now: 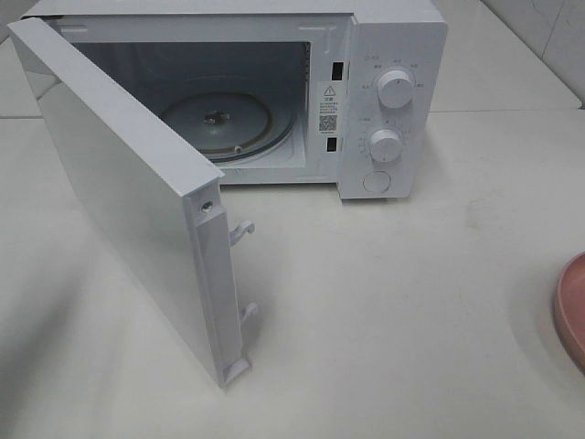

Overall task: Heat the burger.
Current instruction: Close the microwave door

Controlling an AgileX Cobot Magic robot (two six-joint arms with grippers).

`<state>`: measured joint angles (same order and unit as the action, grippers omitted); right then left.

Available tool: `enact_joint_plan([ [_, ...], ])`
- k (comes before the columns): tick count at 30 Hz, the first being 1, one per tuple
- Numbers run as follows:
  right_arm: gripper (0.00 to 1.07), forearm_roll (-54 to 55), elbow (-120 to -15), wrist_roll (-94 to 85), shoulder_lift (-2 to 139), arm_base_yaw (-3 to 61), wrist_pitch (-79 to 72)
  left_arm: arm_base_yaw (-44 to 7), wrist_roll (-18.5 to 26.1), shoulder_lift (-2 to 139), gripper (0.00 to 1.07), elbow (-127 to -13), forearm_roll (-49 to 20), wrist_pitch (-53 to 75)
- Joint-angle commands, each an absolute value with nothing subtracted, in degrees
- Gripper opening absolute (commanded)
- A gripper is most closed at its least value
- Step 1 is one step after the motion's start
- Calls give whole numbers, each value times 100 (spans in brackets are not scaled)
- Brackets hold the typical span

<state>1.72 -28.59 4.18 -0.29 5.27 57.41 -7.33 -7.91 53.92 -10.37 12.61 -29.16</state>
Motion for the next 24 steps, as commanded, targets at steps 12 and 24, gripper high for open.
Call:
enact_joint_plan([
  [12, 75, 166, -2848, 350, -178, 498, 5707, -1599, -854, 7345, 0, -1725, 1169, -4165],
  [24, 75, 166, -2848, 350, -178, 498, 5707, -2252, -716, 8296, 0, -2286, 521, -4503],
])
